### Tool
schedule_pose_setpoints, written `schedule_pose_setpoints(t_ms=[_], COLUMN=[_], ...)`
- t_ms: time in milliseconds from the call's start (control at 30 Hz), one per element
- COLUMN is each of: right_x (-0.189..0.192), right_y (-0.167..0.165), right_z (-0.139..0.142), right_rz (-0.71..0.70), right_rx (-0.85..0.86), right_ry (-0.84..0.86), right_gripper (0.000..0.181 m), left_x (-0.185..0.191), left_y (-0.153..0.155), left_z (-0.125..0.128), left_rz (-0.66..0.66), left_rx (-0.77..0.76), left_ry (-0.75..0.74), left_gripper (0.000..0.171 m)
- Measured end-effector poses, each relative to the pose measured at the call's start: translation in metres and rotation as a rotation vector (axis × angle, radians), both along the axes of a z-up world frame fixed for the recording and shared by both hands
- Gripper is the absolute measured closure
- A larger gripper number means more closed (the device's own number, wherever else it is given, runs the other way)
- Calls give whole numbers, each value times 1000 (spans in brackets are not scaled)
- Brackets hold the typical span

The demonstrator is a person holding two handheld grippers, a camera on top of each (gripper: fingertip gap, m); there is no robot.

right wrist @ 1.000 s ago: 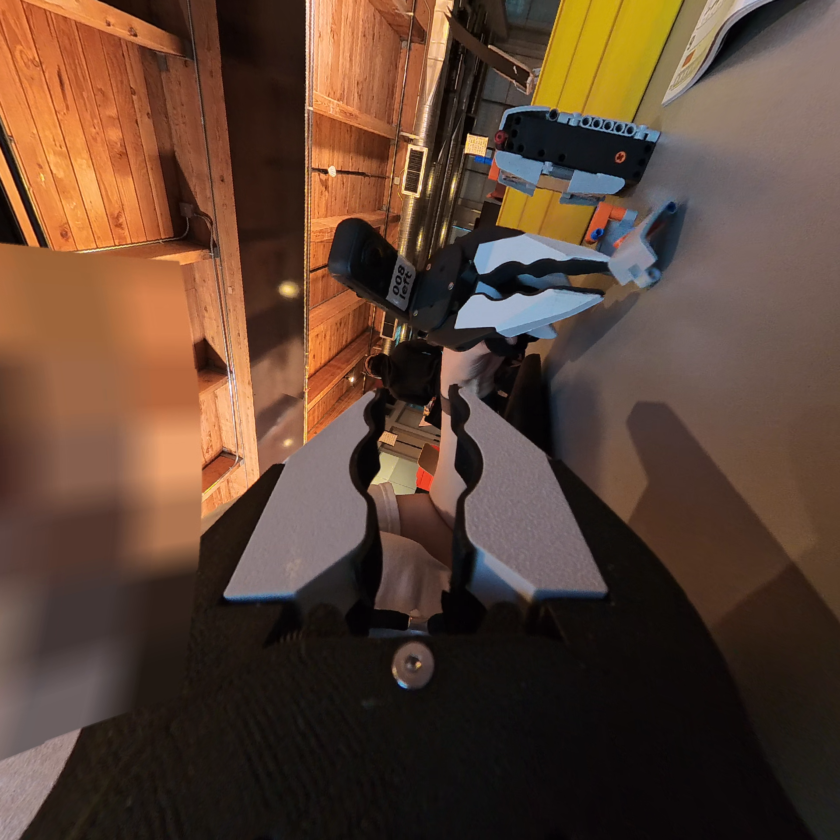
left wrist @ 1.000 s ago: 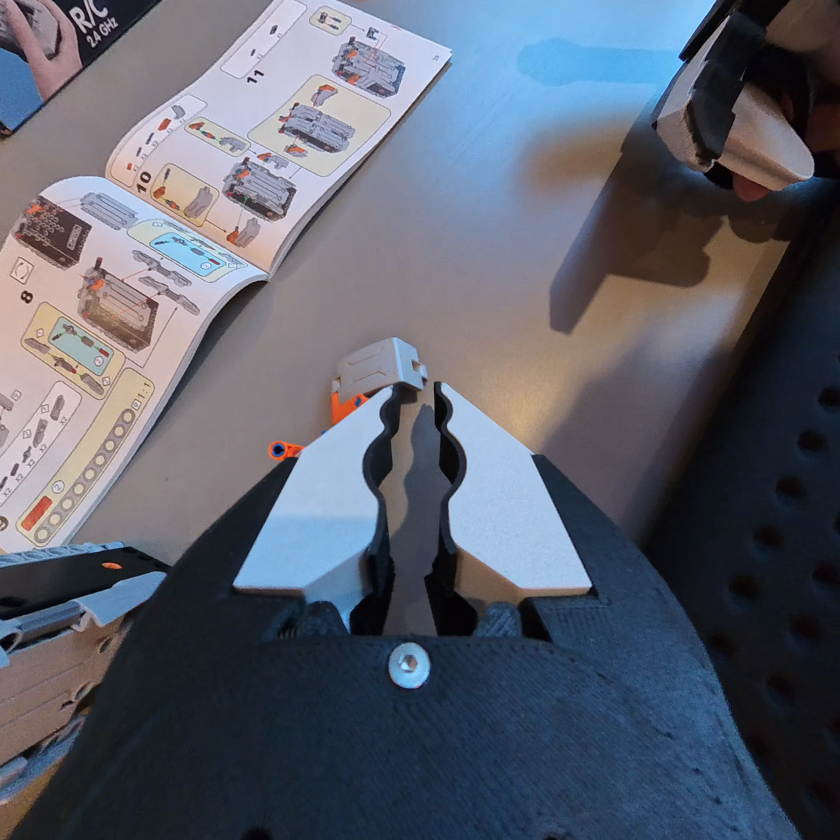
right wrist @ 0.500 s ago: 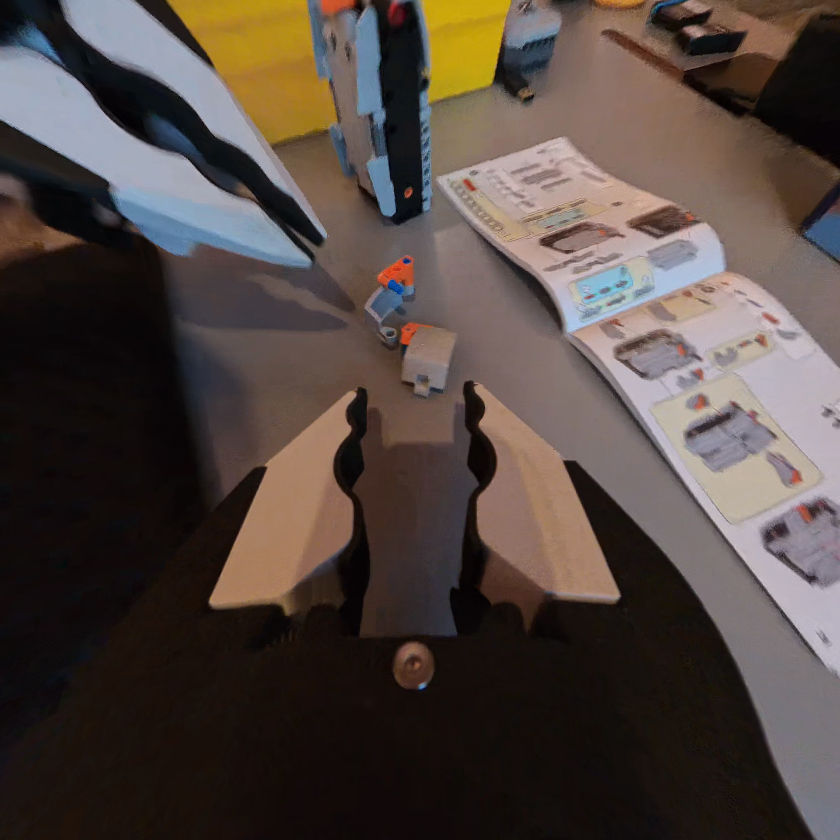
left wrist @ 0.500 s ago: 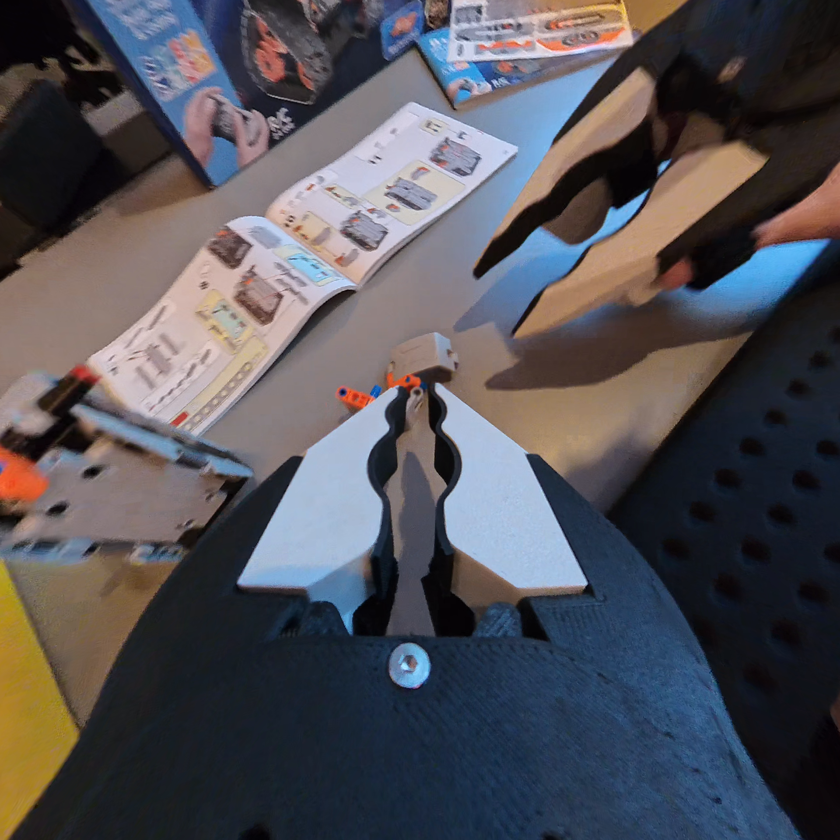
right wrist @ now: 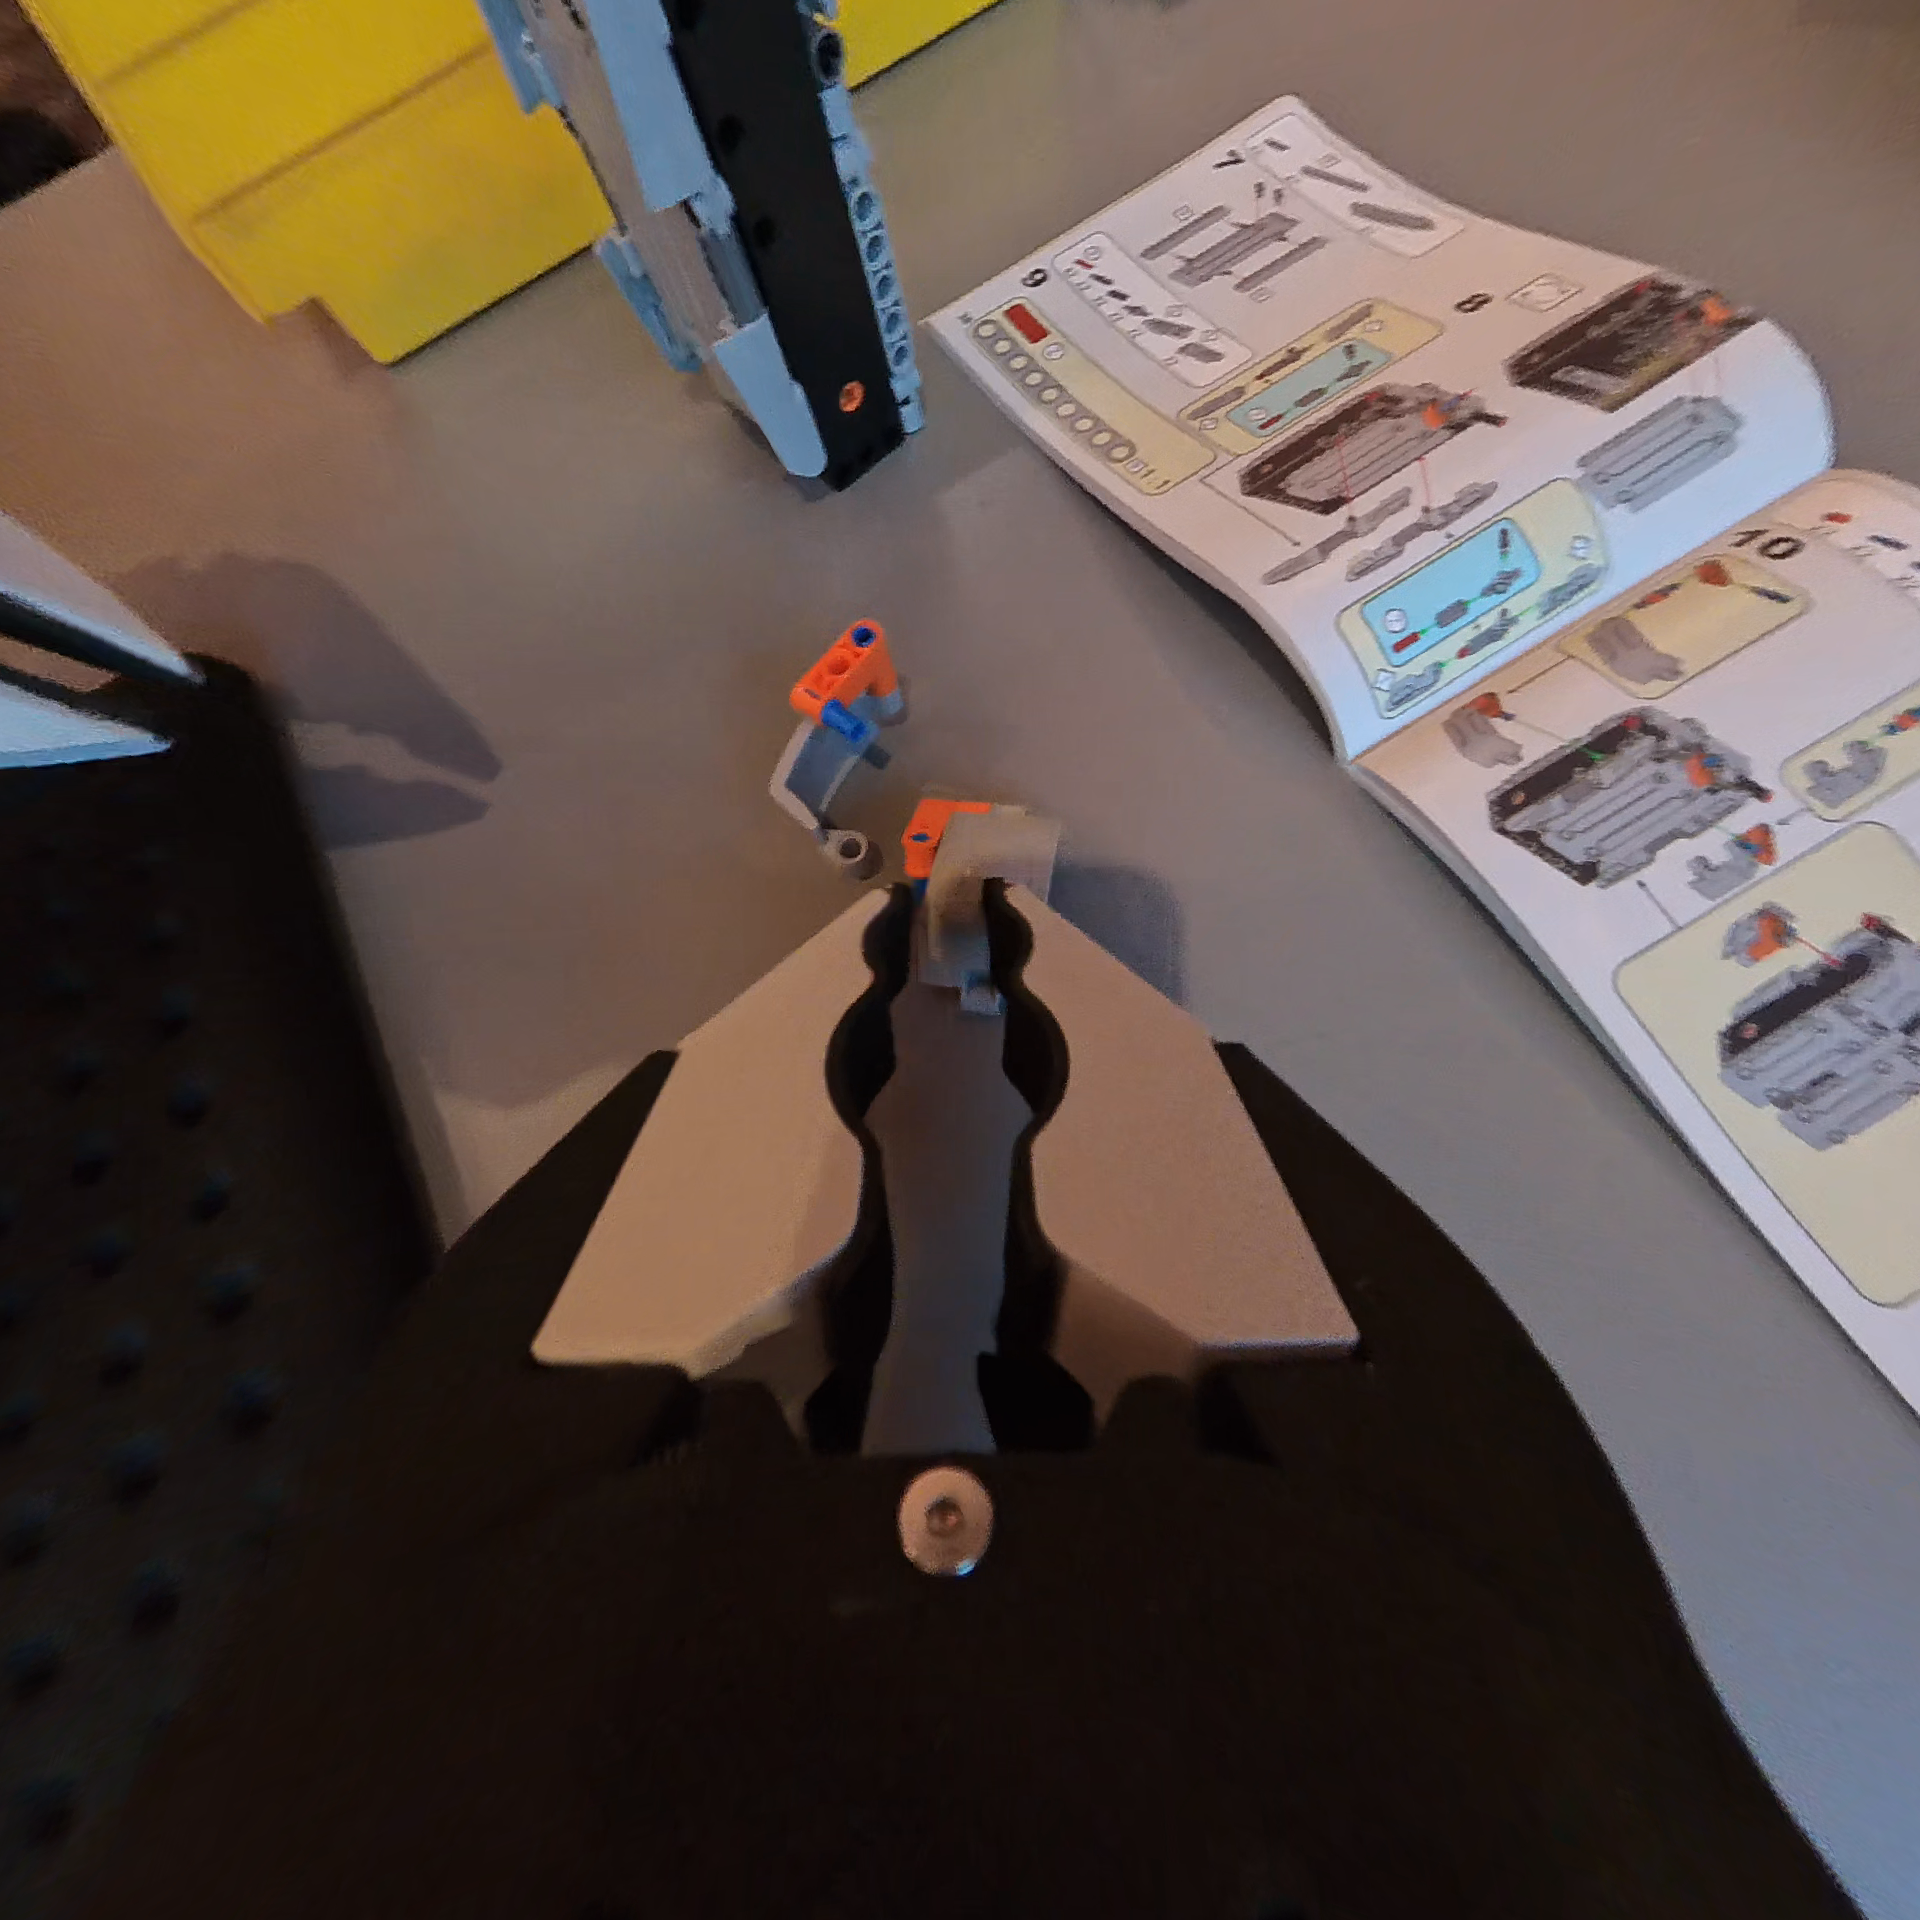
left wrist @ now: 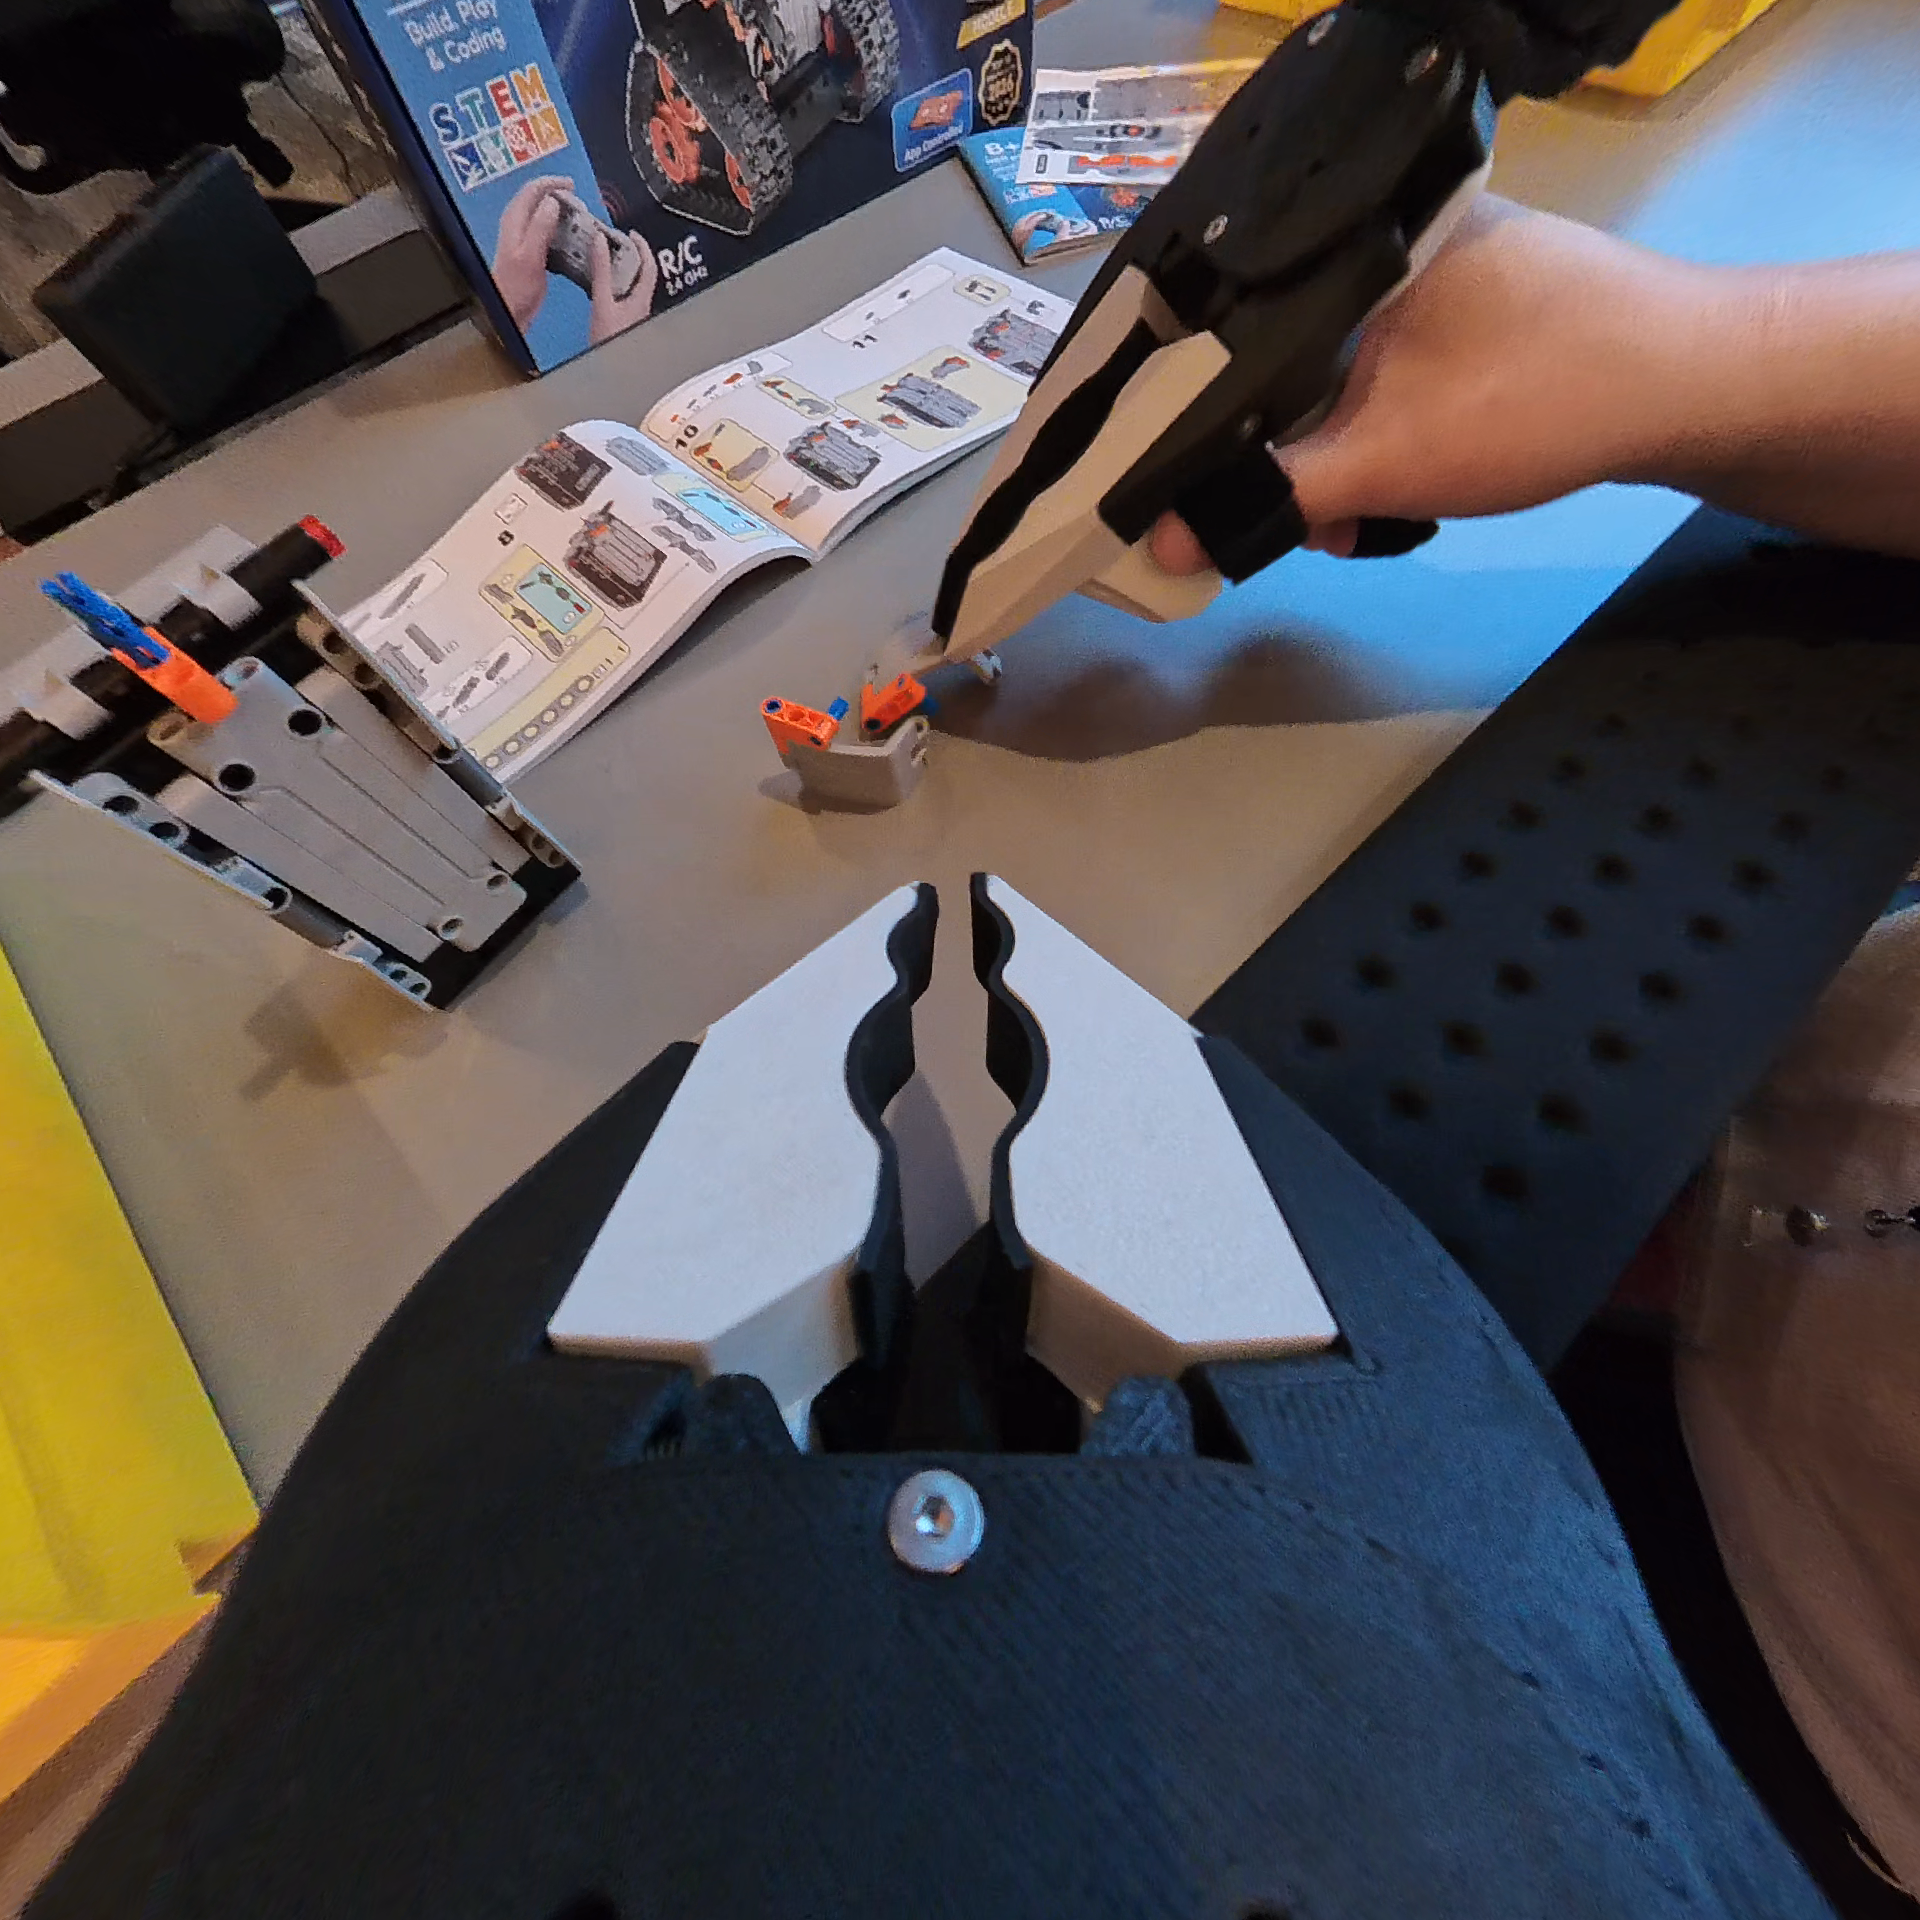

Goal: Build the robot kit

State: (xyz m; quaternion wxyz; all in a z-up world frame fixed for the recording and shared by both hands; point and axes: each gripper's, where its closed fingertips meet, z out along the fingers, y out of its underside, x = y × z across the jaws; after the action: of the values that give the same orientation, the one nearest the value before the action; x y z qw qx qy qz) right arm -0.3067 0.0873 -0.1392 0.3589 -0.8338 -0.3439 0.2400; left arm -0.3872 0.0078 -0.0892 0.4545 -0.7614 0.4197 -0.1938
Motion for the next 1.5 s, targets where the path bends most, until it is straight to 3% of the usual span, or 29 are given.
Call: schedule_pose_setpoints(t_ms=[67,133,267,533,600,733,933,1167,1500], right_x=[2,-4,-7,5,5,12,23,32,20], right_y=[-1,-4,-1,7,6,11,16,19,16], right_z=[3,16,16,-12,-15,-8,-10,-16,-12], right_rz=[26,102,200,208,220,126,-158,-276,-271], right_rx=[27,128,287,171,153,82,-349,-333,-346], right_ry=[-17,-55,-404,-726,-748,-651,-91,-151,-176], right_gripper=[155,155,155,158,177,180,180,180,176], left_x=[-1,0,1,-11,-16,-22,-26,-24,-30], left_y=[-3,-6,-12,-24,-27,-30,-33,-36,-39], left_z=[-2,-3,-1,-3,-5,-5,-4,-4,-4], left_rz=[-10,-23,-37,-15,-6,7,3,-25,-15], left_rx=[1,5,5,4,0,-3,1,-2,-11], left_ry=[3,-7,-44,-60,-65,-79,-79,-72,-96], left_gripper=[167,167,167,167,167,167,167,167,167])
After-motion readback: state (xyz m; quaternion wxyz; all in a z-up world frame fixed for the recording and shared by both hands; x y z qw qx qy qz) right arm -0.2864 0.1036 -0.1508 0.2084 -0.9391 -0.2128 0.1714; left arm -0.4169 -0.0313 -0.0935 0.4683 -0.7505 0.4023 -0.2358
